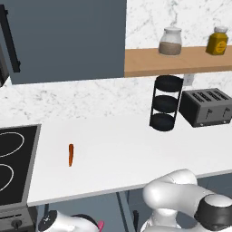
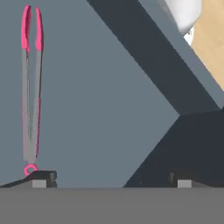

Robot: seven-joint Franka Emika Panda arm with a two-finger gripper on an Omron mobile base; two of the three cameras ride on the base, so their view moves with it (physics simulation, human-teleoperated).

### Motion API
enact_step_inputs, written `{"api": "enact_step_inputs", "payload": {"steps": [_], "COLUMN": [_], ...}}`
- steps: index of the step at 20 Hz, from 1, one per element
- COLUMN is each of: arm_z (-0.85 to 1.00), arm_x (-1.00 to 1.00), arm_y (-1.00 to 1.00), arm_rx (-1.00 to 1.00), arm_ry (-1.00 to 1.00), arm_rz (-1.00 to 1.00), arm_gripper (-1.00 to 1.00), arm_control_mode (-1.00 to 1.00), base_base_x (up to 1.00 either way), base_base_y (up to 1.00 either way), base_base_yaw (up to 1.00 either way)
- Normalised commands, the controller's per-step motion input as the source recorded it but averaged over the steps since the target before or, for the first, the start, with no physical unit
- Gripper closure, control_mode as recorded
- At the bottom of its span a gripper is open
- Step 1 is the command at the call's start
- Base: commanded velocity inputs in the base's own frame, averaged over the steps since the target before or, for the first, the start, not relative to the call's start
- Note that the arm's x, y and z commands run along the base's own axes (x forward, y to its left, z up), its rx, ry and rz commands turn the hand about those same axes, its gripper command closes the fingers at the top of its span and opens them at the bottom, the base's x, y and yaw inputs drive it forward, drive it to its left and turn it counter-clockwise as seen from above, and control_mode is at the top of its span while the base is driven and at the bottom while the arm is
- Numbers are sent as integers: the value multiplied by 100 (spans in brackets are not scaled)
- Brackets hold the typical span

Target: Pick the tongs from the drawer and place it on the counter.

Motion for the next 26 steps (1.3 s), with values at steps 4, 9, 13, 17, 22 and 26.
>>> {"api": "enact_step_inputs", "payload": {"steps": [4, 9, 13, 17, 22, 26], "arm_z": [2, 7, 0, -8, -10, -21], "arm_x": [4, 46, 20, 38, 19, 13], "arm_y": [-1, -9, -2, 0, 0, -10], "arm_rx": [-38, -15, 0, 1, 3, 11], "arm_ry": [-51, -8, 5, 0, 0, 0], "arm_rz": [-27, 2, 5, 10, 18, 21], "arm_gripper": [-100, -100, -100, -100, -100, -100], "arm_control_mode": [-100, -100, -100, -100, -100, -100], "base_base_x": [0, 0, 0, 0, 0, 0], "base_base_y": [0, 0, 0, 0, 0, 0], "base_base_yaw": [0, 0, 0, 0, 0, 0]}}
